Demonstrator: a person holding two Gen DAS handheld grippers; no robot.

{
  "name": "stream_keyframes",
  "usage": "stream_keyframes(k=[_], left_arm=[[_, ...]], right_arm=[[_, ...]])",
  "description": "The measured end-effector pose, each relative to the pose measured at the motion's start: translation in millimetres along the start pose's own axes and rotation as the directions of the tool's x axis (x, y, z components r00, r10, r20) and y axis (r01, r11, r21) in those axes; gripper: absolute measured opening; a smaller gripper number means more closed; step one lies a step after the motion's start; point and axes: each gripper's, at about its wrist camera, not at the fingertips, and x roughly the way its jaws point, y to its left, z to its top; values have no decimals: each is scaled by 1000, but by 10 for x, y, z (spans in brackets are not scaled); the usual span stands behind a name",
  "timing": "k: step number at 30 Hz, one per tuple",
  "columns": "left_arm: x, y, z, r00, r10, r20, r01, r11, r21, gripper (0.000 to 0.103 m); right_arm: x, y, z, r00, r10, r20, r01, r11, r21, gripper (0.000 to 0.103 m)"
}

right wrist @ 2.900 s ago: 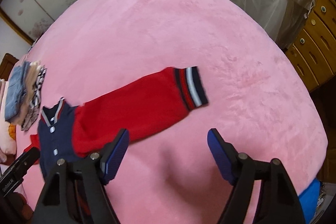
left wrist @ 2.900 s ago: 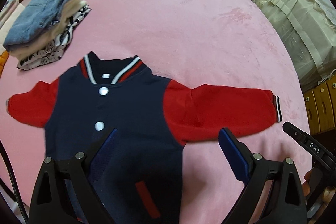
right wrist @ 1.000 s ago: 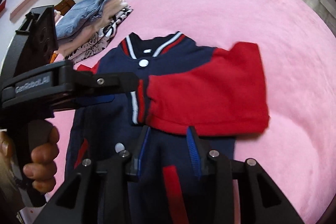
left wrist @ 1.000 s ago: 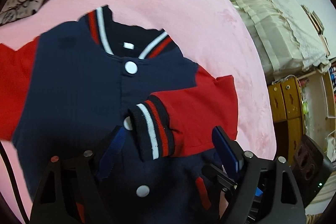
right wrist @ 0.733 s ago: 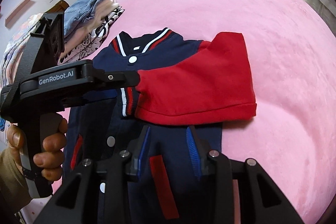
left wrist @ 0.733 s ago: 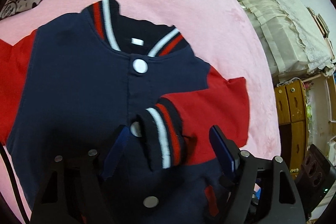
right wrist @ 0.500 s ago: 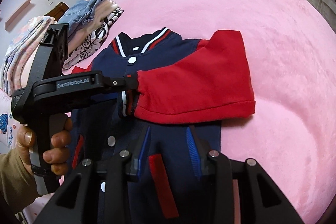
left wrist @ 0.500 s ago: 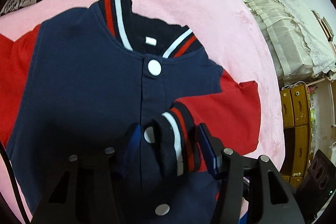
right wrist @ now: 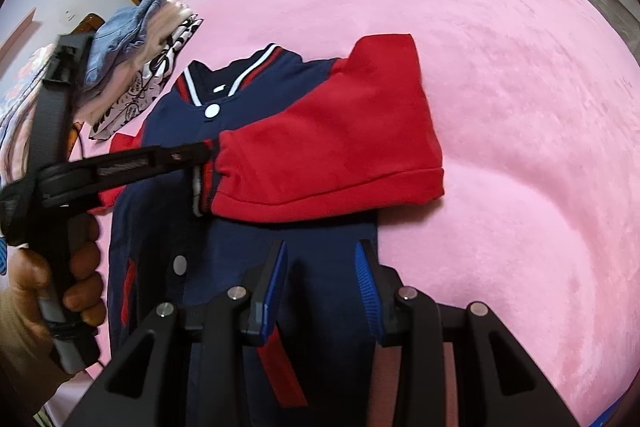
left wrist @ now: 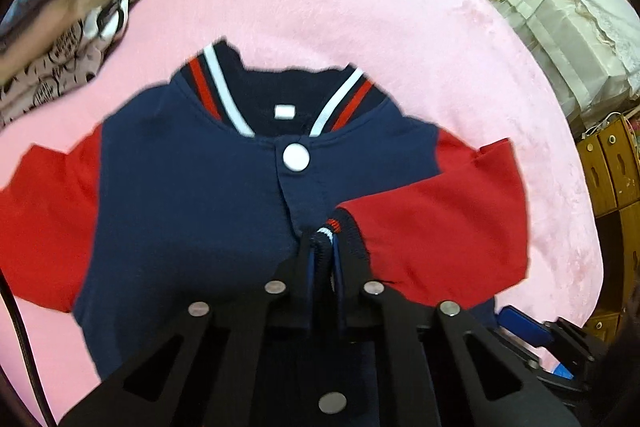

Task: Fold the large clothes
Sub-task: 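Lay the red sleeve on the jacket body and open the right tool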

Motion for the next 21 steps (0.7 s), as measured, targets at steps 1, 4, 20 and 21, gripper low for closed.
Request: stream_keyframes(k=[1, 4, 20, 21], left_arm=[[-83, -28, 13, 1000, -13, 15, 13, 1000, 2, 4], [-325, -98, 69, 996, -61, 65, 60, 998, 12, 4], [-395, 846, 128, 989, 138, 52, -134, 988, -82, 5], [-325, 905, 105, 989, 145, 37, -141, 985, -94, 5]], right_arm=[[8, -6, 0, 1000, -7, 0, 7, 1000, 1, 36], [39, -58, 18, 999, -37, 2, 37, 999, 18, 36], [51, -174, 225, 992, -109, 60, 105, 992, 67, 44], [56, -176, 243, 993, -105, 60, 101, 993, 68, 44]])
